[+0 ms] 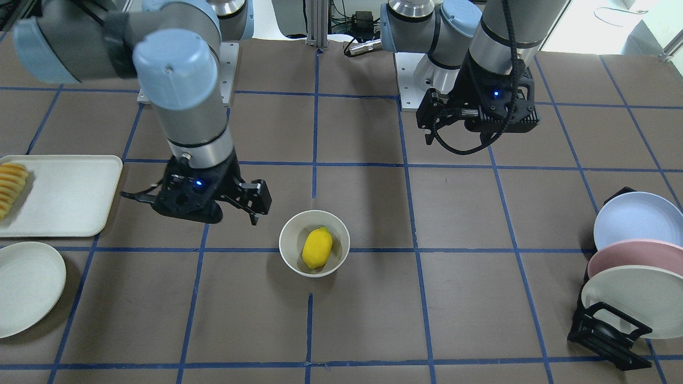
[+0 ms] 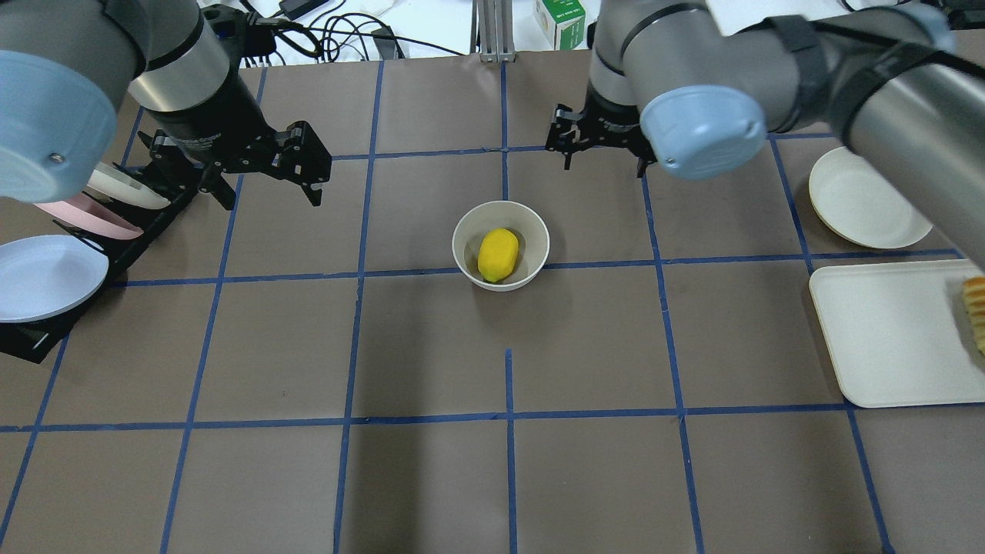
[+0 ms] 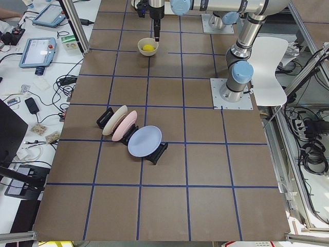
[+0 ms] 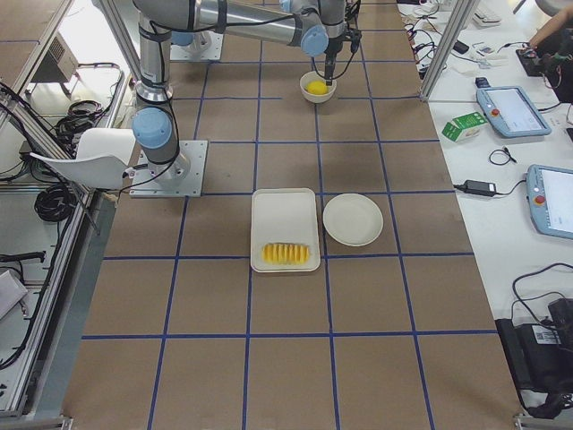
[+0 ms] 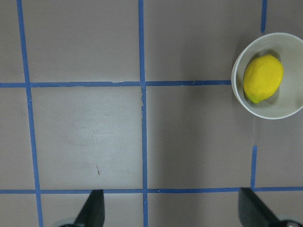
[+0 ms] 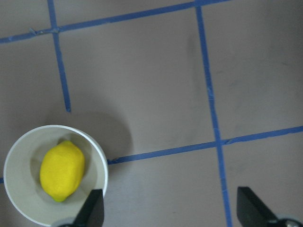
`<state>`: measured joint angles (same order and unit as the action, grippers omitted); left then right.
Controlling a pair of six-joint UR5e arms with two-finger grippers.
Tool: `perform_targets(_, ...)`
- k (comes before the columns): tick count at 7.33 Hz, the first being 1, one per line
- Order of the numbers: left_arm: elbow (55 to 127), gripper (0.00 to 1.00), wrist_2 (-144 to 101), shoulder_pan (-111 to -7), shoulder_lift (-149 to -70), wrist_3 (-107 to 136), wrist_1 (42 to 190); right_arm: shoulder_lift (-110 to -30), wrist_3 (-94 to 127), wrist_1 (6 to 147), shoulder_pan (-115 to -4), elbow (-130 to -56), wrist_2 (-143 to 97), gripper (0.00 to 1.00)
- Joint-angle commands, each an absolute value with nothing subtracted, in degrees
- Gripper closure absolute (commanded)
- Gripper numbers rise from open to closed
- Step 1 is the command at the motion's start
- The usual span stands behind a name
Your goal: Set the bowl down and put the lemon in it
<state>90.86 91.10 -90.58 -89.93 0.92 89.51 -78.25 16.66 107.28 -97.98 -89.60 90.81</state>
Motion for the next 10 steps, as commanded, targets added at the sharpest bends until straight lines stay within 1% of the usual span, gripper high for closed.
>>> perform_targets(1,90.97,0.0,91.67,-89.91,-89.74,-0.18,89.47,-86.37,6.97,99.08,-93.0,-90.52,90.79,0.0)
perform_targets(2,90.97,0.0,91.67,-89.65,-89.65,-0.18,89.47,-88.05,4.42,98.7,-92.9,-92.35,90.79,0.0)
perform_targets(4,90.97,0.0,91.58,-89.74,-89.74,-0.18,89.47,-90.08,4.14,102.63,-93.08,-96.92,90.52,0.0)
perform_targets(10,90.97,0.0,91.76,-89.65,-89.74,-0.18,89.56,-90.79,4.31,102.74,-92.99,-96.33,90.7,0.0)
